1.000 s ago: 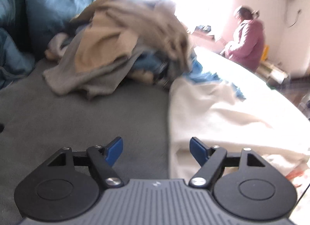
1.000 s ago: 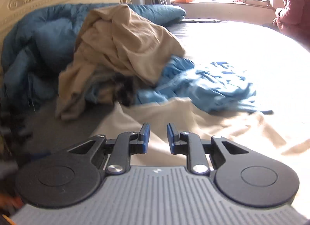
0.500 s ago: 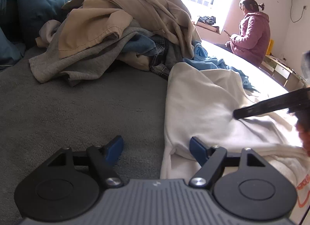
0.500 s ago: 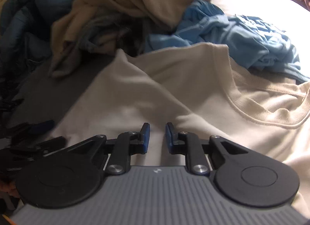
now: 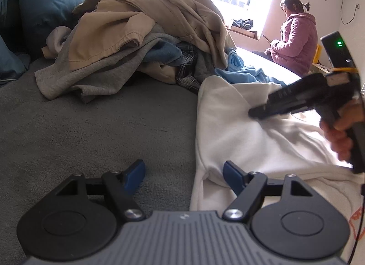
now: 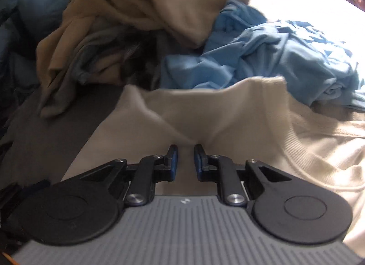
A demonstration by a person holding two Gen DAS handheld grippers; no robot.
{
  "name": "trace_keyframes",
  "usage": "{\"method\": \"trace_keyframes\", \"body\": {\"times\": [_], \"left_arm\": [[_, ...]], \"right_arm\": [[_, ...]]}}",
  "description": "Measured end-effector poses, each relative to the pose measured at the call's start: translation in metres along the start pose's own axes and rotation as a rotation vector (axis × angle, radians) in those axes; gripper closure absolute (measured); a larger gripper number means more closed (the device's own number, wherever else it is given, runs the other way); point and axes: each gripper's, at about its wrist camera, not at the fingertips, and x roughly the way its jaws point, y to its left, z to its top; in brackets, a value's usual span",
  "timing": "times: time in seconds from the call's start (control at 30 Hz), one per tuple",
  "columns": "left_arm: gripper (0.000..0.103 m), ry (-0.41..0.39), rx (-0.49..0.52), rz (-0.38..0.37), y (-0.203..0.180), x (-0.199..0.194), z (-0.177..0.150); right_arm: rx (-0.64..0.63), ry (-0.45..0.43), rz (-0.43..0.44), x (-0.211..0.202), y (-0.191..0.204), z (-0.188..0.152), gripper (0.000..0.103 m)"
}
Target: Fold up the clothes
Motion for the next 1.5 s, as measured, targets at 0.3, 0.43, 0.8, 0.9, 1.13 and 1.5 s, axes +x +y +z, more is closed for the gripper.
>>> {"method": "trace_keyframes", "body": {"times": [0.3, 0.43, 0.8, 0.9, 1.13, 1.5], "left_arm": [[0.026, -0.003, -0.004, -0.003, 0.0, -0.001, -0.001], [0.026, -0.005, -0.011, -0.009, 0.001, -0.001, 0.0], [0.025, -0.011, -0.021, -0.019, 0.004, -0.001, -0.001], [0.025, -0.013, -0.031, -0.028, 0.005, -0.002, -0.001], [0.021, -0.038, -0.027, -0.08, 0.01, -0.019, 0.002], [0.023, -0.001, 0.239, 0.008, -0.022, -0.017, -0.011]], "right_arm": [[0.067, -0.153, -0.02, -0.158, -0.065, -0.041, 0.087], [0.117, -0.055, 0.028, -0.176, -0.096, -0.09, 0.087], [0.577, -0.216, -0.121, -0.242, -0.188, -0.162, 0.073], [0.517, -0.23, -0.1, -0.253, -0.171, -0.17, 0.07], [-0.046, -0.149, -0.278, -0.238, -0.08, -0.17, 0.055], [-0.485, -0.008, -0.416, -0.199, -0.033, -0.183, 0.06]]}}
